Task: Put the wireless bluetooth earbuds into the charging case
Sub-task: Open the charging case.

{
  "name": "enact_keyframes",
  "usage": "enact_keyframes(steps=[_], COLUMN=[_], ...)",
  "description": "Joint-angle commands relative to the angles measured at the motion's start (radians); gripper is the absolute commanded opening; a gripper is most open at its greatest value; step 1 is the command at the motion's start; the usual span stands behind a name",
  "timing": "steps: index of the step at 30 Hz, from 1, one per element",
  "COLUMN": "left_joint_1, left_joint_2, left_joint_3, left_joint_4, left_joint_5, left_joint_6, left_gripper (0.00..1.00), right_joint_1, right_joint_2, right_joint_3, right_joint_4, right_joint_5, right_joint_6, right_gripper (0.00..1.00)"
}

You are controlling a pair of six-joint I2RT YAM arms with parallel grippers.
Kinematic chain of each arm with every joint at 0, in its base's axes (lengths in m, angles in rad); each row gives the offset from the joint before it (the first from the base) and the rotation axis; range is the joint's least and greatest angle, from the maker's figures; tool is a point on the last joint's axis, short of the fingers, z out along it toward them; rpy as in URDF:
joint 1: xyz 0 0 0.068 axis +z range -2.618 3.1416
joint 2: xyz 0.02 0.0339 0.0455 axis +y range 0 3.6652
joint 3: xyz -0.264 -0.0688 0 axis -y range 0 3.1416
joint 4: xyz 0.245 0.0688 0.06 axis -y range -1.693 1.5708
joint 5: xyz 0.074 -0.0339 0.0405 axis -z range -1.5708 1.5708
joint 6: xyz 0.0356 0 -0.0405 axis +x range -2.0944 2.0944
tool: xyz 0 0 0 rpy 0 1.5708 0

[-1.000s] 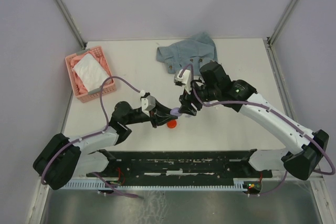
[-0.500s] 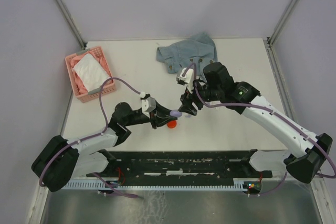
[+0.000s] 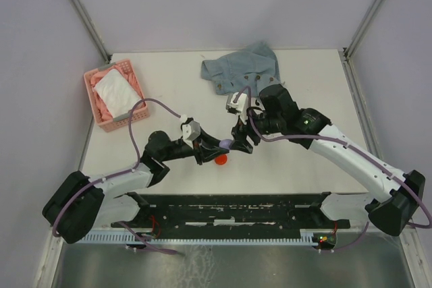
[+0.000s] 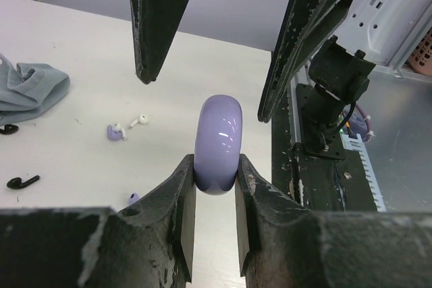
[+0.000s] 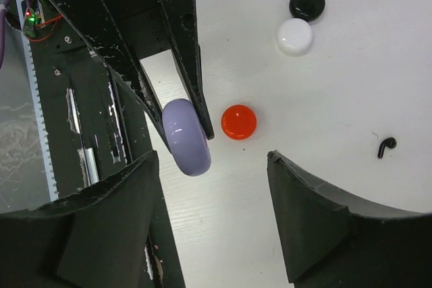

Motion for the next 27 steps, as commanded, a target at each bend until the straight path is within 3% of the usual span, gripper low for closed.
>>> enact_keyframes(steps=[1, 11, 27], left_joint_1=[0.000, -0.001, -0.016], left_joint_2=[0.005, 0.007, -0.023], left_joint_3=[0.040, 0.047, 0.034], left_joint_4=[0.086, 0.103, -0.039], left_joint_5=[0.011, 0.042, 0.099], left_joint_6=[-0.056, -0.073, 0.103], left_gripper=[0.03, 0.03, 0.03], right_joint_1=[-0.003, -0.002, -0.003], right_joint_2=[0.015, 0.025, -0.006], right_joint_3=[-0.002, -0.002, 0.020], right_joint_4=[0.062, 0.067, 0.052], right_joint_5=[-0.032, -0.008, 0.038], right_joint_6=[0.005, -0.003, -0.009], right_gripper=[0.74, 0.74, 0.73])
